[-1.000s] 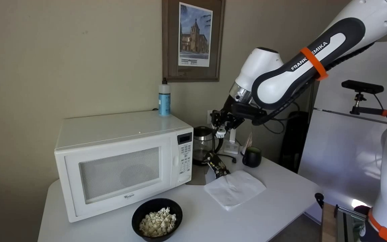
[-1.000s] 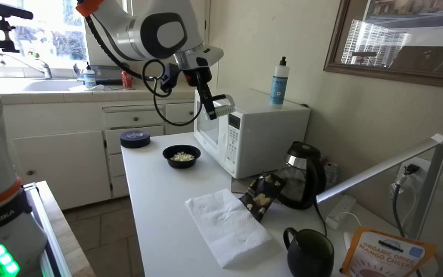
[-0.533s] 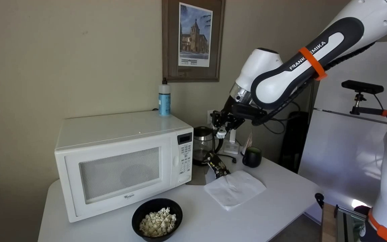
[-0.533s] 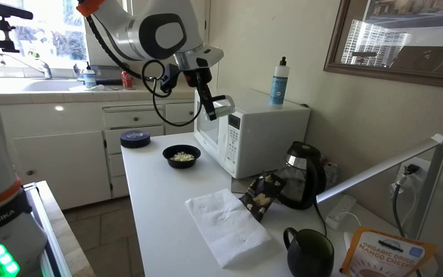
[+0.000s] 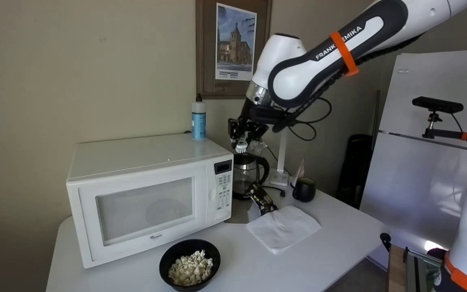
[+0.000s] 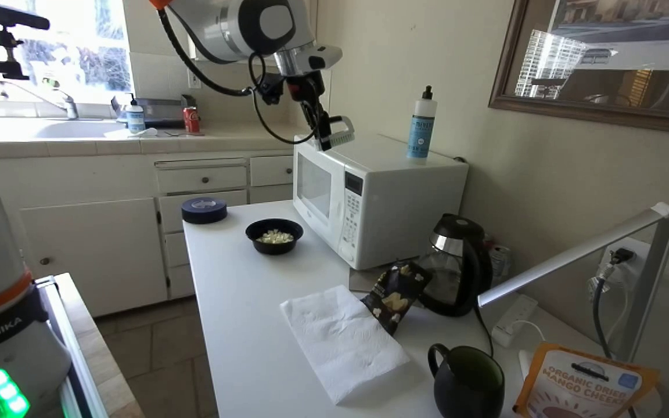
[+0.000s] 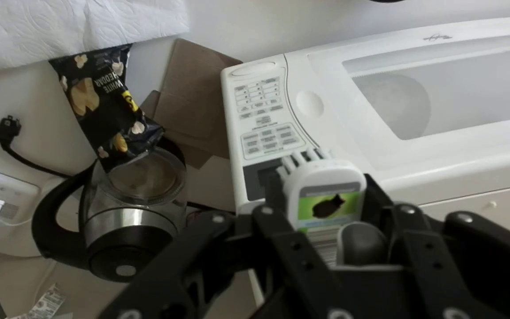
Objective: Put the white brush on top of the microwave
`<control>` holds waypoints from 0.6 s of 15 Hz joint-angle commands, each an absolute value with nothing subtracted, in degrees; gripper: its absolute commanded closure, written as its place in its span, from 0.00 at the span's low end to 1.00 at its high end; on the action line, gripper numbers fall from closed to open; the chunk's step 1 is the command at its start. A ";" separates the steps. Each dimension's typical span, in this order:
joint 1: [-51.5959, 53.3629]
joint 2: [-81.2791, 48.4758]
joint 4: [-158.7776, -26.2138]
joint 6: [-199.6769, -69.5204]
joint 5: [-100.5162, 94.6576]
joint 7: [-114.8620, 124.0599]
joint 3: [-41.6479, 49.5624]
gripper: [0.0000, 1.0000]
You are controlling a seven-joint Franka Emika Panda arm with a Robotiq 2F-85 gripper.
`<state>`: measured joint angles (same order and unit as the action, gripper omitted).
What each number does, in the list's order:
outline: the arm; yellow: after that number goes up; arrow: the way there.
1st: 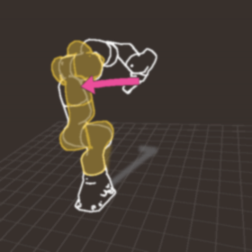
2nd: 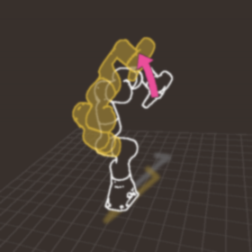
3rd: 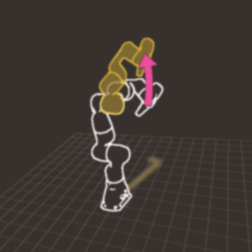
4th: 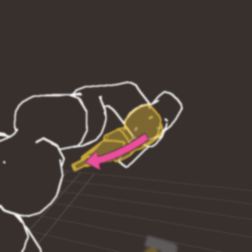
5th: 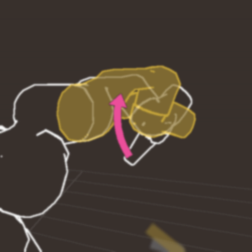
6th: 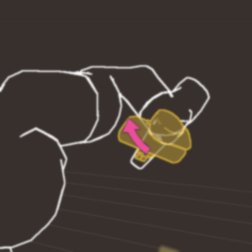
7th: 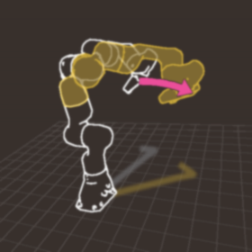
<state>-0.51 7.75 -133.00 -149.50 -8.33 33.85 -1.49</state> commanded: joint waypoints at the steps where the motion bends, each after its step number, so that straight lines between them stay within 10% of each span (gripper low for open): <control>1: -1.24 -2.53 -117.98 -140.68 -10.67 35.50 -3.02 0.81; 9: 3.22 -21.44 -94.93 -134.23 -8.75 37.03 0.10 0.81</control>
